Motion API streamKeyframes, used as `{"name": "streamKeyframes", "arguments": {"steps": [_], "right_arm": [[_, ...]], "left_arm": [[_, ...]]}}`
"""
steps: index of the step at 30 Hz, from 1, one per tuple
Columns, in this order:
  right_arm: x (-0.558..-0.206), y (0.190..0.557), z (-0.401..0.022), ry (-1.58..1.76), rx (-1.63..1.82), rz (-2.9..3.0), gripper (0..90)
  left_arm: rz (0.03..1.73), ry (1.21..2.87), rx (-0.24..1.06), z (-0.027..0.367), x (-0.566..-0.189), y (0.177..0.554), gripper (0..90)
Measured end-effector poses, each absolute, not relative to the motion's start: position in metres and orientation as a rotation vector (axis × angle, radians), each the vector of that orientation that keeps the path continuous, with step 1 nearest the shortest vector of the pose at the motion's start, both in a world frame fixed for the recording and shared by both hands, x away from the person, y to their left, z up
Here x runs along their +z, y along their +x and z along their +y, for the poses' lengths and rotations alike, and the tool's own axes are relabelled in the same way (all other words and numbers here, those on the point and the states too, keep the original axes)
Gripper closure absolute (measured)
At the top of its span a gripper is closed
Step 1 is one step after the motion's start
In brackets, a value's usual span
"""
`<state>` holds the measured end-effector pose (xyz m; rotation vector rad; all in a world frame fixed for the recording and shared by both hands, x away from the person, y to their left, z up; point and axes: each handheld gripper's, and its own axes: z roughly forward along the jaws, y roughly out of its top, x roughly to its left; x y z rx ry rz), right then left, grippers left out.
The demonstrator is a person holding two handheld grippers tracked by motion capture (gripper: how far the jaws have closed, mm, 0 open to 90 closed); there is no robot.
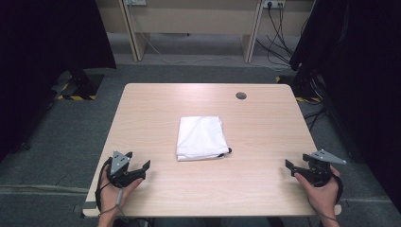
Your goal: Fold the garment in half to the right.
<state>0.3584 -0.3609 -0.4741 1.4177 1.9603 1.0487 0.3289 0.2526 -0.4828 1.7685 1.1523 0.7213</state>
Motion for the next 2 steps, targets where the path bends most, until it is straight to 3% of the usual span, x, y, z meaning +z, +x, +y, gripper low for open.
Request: {"name": "streamKeyframes", "arguments": {"steps": [2], "right_arm": [[-0.4741, 0.3586, -0.3608, 1.42, 1.043, 1.961, 19.7]], "left_arm": [[1.149, 1.773, 0.724, 0.2519, -0.4828, 0.3287, 21.9]]}}
